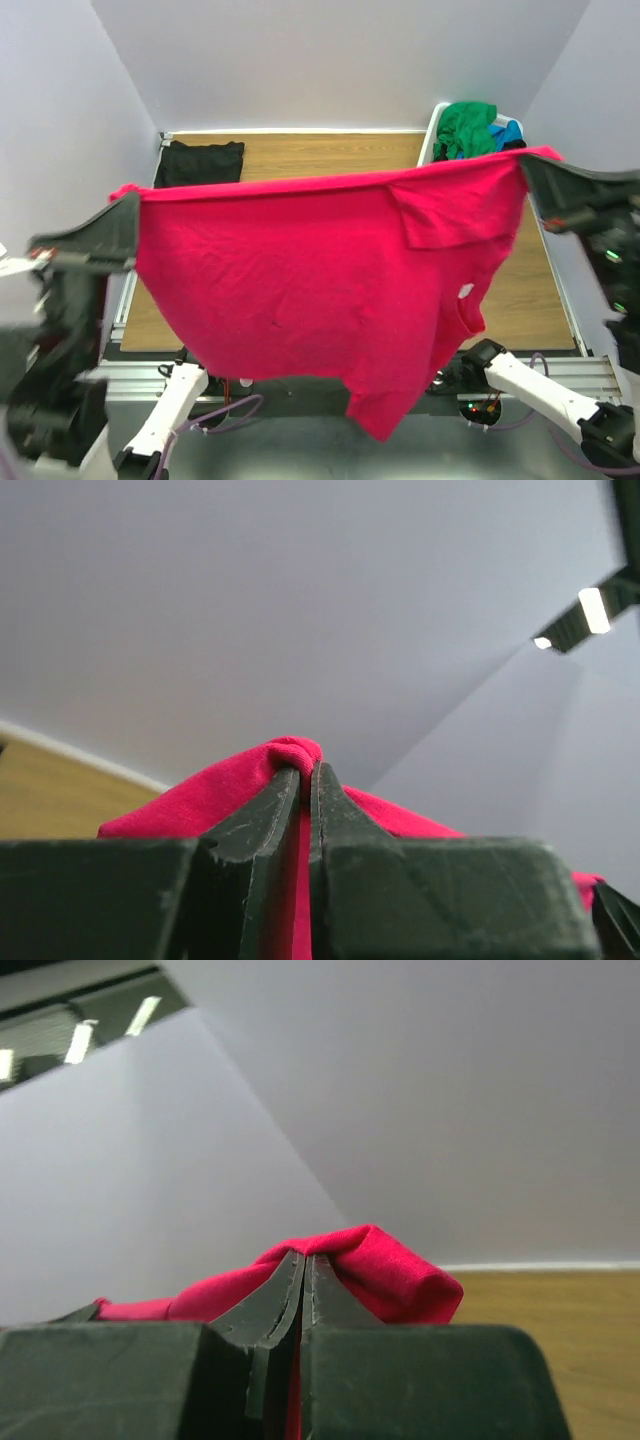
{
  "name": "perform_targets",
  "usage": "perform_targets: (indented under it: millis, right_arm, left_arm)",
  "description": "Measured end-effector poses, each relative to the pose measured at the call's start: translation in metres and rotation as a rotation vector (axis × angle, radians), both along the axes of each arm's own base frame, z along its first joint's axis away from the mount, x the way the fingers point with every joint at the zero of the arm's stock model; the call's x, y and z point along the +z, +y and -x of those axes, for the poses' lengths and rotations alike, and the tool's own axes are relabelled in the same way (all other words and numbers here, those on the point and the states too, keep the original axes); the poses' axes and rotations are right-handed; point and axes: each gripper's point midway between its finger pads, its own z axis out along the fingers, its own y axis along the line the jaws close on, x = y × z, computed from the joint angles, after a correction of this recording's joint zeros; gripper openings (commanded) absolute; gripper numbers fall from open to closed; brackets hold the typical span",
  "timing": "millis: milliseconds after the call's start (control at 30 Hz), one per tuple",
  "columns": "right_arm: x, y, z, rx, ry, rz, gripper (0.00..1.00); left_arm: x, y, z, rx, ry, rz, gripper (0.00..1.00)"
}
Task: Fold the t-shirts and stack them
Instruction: Flatten the tshirt out
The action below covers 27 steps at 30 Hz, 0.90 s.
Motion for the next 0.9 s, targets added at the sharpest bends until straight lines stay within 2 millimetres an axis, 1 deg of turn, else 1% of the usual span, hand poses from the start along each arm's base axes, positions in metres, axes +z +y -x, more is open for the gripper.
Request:
perform_targets:
  millis: [33, 67, 100, 133, 167, 200, 233, 267, 300, 333, 367, 400, 433, 467, 500, 533, 567, 600, 633, 667, 733, 800, 867, 900]
  right_arm:
    - [-0.012, 0.003, -0.014, -0.027, 0.043, 0.013, 0.0]
    - [-0.027, 0.005, -0.036, -0.081, 0.1, 0.02, 0.0]
    - [-0.048, 0.007, -0.064, -0.151, 0.171, 0.033, 0.0]
    - [-0.061, 0.011, -0.078, -0.18, 0.209, 0.045, 0.0]
    - [-0.086, 0.012, -0.102, -0.249, 0.281, 0.066, 0.0]
    - [-0.119, 0.017, -0.133, -0.322, 0.37, 0.107, 0.01]
    - [-0.158, 0.024, -0.161, -0.387, 0.458, 0.157, 0.01]
    - [-0.181, 0.028, -0.175, -0.421, 0.508, 0.191, 0.01]
    - [-0.23, 0.035, -0.203, -0.49, 0.611, 0.272, 0.01]
    - [-0.263, 0.039, -0.219, -0.53, 0.676, 0.335, 0.02]
    - [-0.3, 0.043, -0.235, -0.562, 0.747, 0.405, 0.2]
    - [-0.33, 0.044, -0.247, -0.592, 0.804, 0.461, 0.36]
    - [-0.359, 0.045, -0.258, -0.614, 0.859, 0.522, 0.55]
    - [-0.391, 0.043, -0.27, -0.64, 0.92, 0.581, 0.91]
    - [-0.407, 0.043, -0.275, -0.647, 0.948, 0.614, 1.0]
    - [-0.424, 0.042, -0.279, -0.653, 0.981, 0.638, 1.0]
    - [-0.434, 0.04, -0.28, -0.655, 1.003, 0.664, 1.0]
    - [-0.438, 0.038, -0.279, -0.657, 1.016, 0.674, 1.0]
    - [-0.437, 0.037, -0.279, -0.659, 1.015, 0.669, 1.0]
    - [-0.428, 0.036, -0.278, -0.657, 1.0, 0.653, 1.0]
    - [-0.408, 0.034, -0.274, -0.649, 0.965, 0.623, 1.0]
    - [-0.384, 0.033, -0.269, -0.637, 0.919, 0.58, 1.0]
    - [-0.362, 0.033, -0.263, -0.609, 0.87, 0.532, 1.0]
    - [-0.352, 0.034, -0.256, -0.585, 0.847, 0.508, 1.0]
  left_arm:
    - [-0.014, 0.001, -0.016, 0.016, 0.046, 0.001, 0.0]
    - [-0.033, 0.002, -0.036, 0.038, 0.102, 0.004, 0.0]
    - [-0.062, 0.002, -0.062, 0.062, 0.183, 0.004, 0.0]
    - [-0.086, 0.002, -0.083, 0.08, 0.251, 0.002, 0.0]
    - [-0.111, 0.002, -0.106, 0.101, 0.31, 0.003, 0.0]
    - [-0.145, 0.002, -0.132, 0.123, 0.397, -0.005, 0.0]
    - [-0.184, 0.002, -0.16, 0.149, 0.494, -0.012, 0.05]
    - [-0.206, 0.002, -0.174, 0.163, 0.552, -0.019, 0.17]
    - [-0.248, 0.001, -0.201, 0.189, 0.655, -0.036, 0.66]
    - [-0.274, 0.002, -0.214, 0.206, 0.72, -0.047, 0.96]
    - [-0.308, 0.001, -0.23, 0.22, 0.808, -0.07, 0.99]
    - [-0.345, 0.001, -0.246, 0.235, 0.911, -0.108, 0.99]
    - [-0.372, 0.0, -0.258, 0.242, 0.989, -0.129, 0.99]
    - [-0.401, -0.001, -0.27, 0.249, 1.083, -0.158, 0.99]
    - [-0.414, -0.002, -0.277, 0.253, 1.131, -0.177, 0.99]
    - [-0.426, -0.003, -0.288, 0.254, 1.168, -0.195, 0.99]
    - [-0.435, -0.004, -0.298, 0.253, 1.192, -0.209, 0.99]
    - [-0.436, -0.005, -0.301, 0.25, 1.192, -0.217, 0.99]
    - [-0.435, -0.006, -0.302, 0.247, 1.186, -0.22, 0.99]
    - [-0.429, -0.006, -0.302, 0.243, 1.17, -0.218, 0.99]
    - [-0.408, -0.006, -0.301, 0.237, 1.104, -0.205, 0.99]
    - [-0.385, -0.007, -0.296, 0.229, 1.032, -0.187, 0.99]
    - [-0.361, -0.007, -0.287, 0.216, 0.958, -0.171, 0.99]
    - [-0.353, -0.008, -0.283, 0.209, 0.931, -0.166, 0.99]
